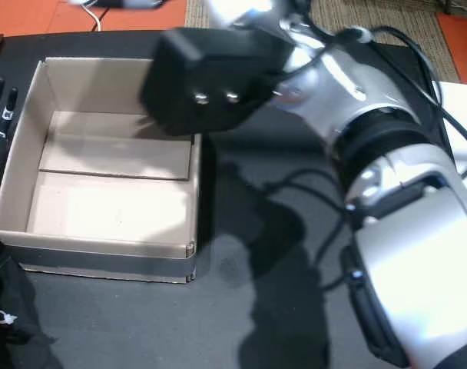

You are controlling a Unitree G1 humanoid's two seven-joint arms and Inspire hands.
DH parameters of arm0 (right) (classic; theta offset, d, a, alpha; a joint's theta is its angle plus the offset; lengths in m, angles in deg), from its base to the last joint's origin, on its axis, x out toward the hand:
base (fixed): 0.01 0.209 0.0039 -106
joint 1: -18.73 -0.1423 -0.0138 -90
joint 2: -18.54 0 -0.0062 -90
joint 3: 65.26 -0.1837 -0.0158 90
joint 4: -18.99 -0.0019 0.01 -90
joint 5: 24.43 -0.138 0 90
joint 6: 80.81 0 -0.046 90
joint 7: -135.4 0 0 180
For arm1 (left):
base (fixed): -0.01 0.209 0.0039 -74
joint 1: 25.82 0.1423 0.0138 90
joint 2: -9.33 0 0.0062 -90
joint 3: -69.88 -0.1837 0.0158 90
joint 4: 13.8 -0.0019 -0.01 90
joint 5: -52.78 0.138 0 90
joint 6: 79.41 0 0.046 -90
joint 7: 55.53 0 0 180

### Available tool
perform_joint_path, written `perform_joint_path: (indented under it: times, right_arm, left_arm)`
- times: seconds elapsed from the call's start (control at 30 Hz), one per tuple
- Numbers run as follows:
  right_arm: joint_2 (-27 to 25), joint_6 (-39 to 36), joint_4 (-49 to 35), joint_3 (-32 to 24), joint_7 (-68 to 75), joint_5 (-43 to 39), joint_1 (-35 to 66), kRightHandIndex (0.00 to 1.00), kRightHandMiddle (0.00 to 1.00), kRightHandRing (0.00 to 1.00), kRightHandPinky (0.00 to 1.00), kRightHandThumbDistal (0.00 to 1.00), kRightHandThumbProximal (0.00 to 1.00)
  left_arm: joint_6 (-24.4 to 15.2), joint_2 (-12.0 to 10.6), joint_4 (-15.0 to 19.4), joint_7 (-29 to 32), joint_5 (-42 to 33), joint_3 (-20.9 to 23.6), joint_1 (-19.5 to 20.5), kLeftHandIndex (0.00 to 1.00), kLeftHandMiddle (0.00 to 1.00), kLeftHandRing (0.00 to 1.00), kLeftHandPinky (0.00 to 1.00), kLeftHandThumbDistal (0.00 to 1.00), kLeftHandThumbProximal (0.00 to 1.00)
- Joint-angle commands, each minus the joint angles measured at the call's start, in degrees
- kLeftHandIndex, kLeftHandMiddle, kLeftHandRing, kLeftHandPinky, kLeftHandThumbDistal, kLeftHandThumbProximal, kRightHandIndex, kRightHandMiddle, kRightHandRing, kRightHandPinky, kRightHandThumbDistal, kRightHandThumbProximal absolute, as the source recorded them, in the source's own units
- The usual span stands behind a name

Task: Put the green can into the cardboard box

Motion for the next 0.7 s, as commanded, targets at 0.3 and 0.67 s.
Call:
perform_joint_path:
  times: [0.3, 0.67]
  right_arm:
    - [1.2, 1.1, -0.7, 10.3, 2.3, 8.7, -4.6, 0.00, 0.00, 0.04, 0.32, 0.21, 0.07]
    - [2.3, 15.7, 2.1, 9.3, -26.4, 4.7, -8.1, 0.12, 0.11, 0.13, 0.29, 0.02, 0.40]
  left_arm:
    - [-0.5, -0.5, -0.4, 0.3, -0.1, -0.2, 0.1, 0.63, 0.65, 0.79, 0.89, 0.00, 1.00]
    - [-0.6, -0.6, -0.3, 0.7, -0.2, -0.1, 0.1, 0.67, 0.65, 0.76, 0.87, 0.00, 1.00]
